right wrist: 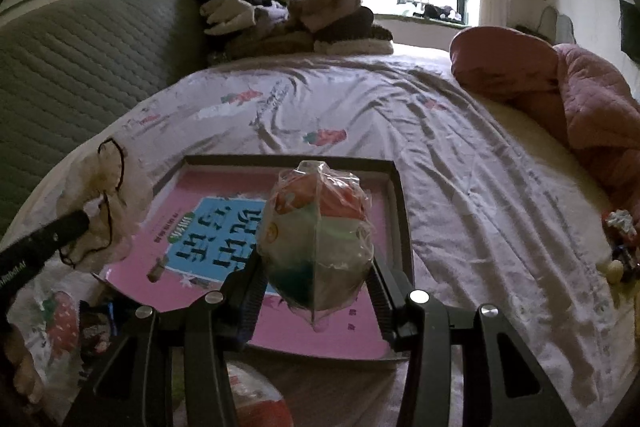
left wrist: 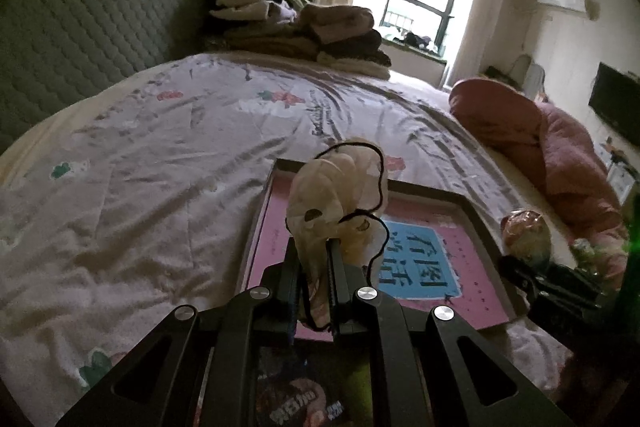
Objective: Organize objects
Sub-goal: 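Carry the plush toy with the left tool while the right tool carries the ball toward the pink tray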
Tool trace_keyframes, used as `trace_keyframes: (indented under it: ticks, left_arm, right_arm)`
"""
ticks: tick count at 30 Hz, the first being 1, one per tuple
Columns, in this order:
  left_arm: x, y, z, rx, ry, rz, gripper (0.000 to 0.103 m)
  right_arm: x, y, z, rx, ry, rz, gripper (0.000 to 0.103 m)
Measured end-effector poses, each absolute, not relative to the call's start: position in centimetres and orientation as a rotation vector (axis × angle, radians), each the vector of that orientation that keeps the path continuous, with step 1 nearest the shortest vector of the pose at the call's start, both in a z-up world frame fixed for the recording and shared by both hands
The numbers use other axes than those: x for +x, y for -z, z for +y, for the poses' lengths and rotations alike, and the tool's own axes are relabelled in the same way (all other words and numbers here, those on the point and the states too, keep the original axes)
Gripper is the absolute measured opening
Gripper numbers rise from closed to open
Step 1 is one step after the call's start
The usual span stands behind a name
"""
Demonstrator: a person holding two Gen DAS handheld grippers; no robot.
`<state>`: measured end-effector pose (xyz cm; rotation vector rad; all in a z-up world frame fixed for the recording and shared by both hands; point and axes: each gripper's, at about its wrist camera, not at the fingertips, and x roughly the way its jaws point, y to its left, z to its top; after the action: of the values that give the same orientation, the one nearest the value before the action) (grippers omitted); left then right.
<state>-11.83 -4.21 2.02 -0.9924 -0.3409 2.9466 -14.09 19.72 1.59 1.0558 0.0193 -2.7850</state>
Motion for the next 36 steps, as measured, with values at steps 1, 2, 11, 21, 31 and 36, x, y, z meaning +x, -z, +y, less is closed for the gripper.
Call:
trace_keyframes:
  ticks: [1,2,11,21,31,36]
  left_arm:
    - [-12.1,-2.0,-4.2,-1.003,-2.942,-0.345,0.011]
    - [-12.5,-1.9,-4.3,-1.023,-2.932,-0.354,0.011]
    - [-14.2,0.4,-5.2,-1.155,-2.840,-0.448,0.011]
    - [-15.1,2.2,-4.8,-1.246,-2.805,-0.415,0.012]
    - [-15.4,2.9,-6.0,-1.295,-2.779,-0.460,0.013]
    - [-15.4,2.8,-5.5,-1.303,-2.775,-0.427,0.014]
  right_arm:
    - [-14.3,-1.4,20.0,1.066,2.777,0.012,0.048]
    - [-14.4,-1.3,20.1,1.070,2.780,0.001,0.048]
    - [-15.5,0.5,20.9,1.113,2.772,0.012,0.048]
    - [-16.2,2.4,20.9,1.182,2.767,0.021,0.048]
    - [-16.5,3.5,20.7,1.229,2.754,0.038,0.048]
    - [-16.3,3.8,20.1,1.237,2.747,0.076,0.048]
